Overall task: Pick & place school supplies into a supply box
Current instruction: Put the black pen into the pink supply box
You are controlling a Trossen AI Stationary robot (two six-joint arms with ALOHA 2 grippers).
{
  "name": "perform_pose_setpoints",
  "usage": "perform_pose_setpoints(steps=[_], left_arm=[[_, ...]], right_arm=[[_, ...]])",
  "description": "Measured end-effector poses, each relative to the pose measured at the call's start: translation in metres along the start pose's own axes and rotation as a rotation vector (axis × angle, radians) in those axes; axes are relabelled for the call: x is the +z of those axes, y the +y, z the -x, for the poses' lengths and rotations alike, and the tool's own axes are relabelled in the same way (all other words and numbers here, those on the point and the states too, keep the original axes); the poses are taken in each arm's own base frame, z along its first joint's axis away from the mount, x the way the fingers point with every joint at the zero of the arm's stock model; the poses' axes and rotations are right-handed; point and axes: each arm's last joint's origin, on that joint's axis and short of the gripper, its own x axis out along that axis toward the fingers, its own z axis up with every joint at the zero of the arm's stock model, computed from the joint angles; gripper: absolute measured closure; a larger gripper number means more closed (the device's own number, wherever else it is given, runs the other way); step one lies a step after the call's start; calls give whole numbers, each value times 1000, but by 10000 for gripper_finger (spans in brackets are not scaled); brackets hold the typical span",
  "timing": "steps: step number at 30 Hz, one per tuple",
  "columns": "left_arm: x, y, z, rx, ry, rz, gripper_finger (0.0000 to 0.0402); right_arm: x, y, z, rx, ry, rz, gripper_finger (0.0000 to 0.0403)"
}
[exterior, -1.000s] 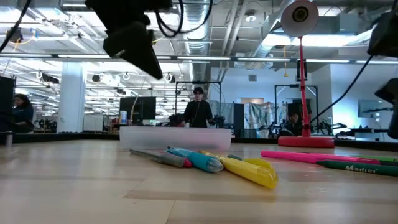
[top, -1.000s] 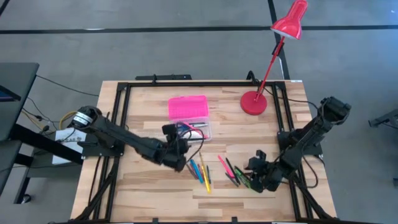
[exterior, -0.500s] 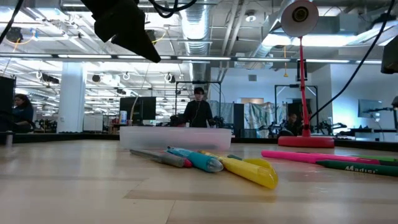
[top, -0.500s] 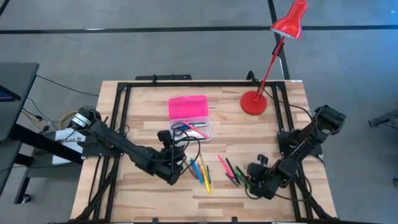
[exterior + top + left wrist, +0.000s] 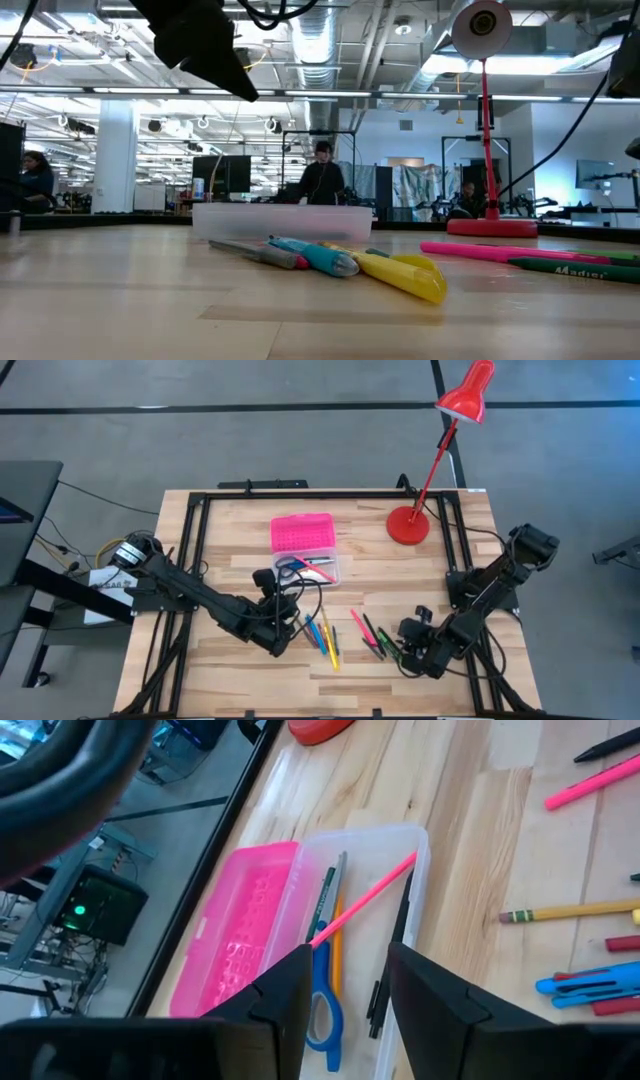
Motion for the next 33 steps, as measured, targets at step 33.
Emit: perform_pose_setpoints(steps=[33], left_arm=[[-44,-2,-14,64,86,-7,274]], right_arm=[[16,-16,-25,-48,323,-30,384]])
